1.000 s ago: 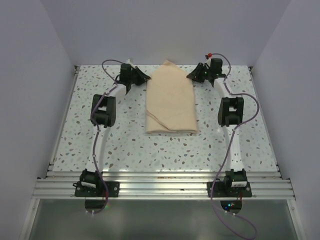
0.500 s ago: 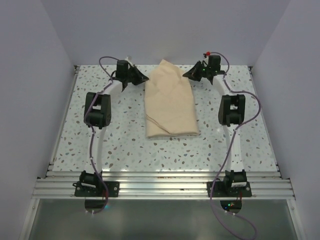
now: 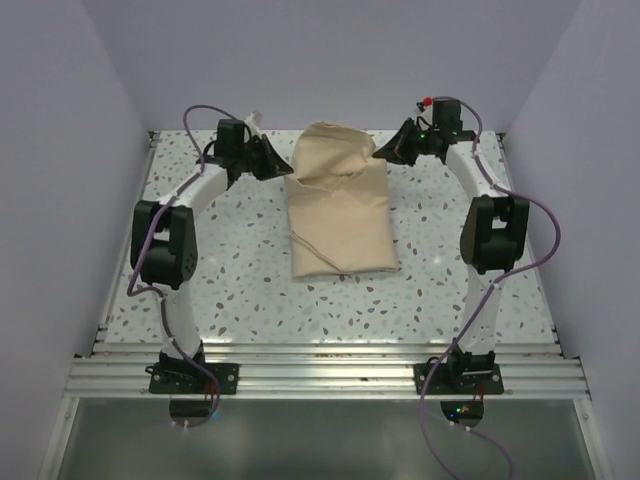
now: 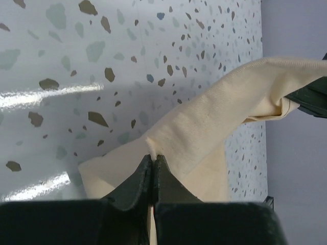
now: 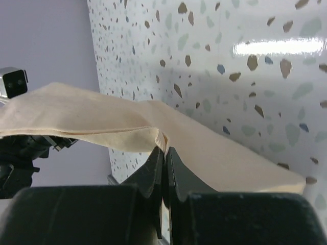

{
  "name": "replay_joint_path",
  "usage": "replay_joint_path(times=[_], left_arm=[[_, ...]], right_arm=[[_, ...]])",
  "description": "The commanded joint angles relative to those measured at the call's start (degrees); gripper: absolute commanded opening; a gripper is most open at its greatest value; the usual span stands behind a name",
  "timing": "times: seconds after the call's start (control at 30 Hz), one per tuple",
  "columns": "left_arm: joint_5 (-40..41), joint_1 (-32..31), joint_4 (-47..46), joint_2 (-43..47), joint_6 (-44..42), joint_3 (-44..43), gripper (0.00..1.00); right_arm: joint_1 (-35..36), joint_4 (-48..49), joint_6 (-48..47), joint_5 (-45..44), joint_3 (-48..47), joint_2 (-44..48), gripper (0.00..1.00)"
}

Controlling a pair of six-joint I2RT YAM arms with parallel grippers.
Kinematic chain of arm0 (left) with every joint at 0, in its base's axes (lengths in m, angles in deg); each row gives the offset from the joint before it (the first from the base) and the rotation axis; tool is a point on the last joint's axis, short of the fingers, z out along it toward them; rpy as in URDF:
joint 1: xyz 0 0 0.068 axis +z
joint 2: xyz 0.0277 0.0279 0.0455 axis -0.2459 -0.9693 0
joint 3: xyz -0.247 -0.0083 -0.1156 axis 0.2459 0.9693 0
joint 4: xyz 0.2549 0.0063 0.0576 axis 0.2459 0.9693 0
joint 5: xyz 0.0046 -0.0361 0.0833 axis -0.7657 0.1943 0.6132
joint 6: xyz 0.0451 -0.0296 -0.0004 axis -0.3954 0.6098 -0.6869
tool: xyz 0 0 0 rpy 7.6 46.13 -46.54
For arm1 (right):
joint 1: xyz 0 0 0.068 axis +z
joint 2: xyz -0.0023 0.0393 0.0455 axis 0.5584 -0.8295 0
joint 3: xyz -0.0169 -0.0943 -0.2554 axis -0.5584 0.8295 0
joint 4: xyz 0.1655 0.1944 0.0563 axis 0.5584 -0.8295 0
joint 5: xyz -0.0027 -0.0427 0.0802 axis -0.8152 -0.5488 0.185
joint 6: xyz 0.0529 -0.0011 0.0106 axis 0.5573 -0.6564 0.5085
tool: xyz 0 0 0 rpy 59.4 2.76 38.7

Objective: Prepare the surgical pack

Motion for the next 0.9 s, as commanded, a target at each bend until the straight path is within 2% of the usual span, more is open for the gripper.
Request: replay_joint_path(times=[0.0,0.2,0.43,0.87], left_arm=[[-0.90,-1.21,4.66,7.72,-5.35,5.39,0.00],[-0.90,-2.87,8.62,12.56,-7.30,11.29,0.00],[-0.20,-7.09,10.21,21.09,-6.33,16.21,0.00],[0.51,-9.12,11.44,31.64,-5.80,31.85,0.00]], right_arm=[[-0.39,-4.68,-3.06,-0.34,7.00,7.97,0.00],[-0.74,-12.14,-8.26,-4.21,13.08,13.32,0.00],[-1.53,-13.90,-8.08,-5.09,20.30,20.45,0.00],[-1.62,-18.65,-11.33,-8.07,33.04,29.06,0.00]])
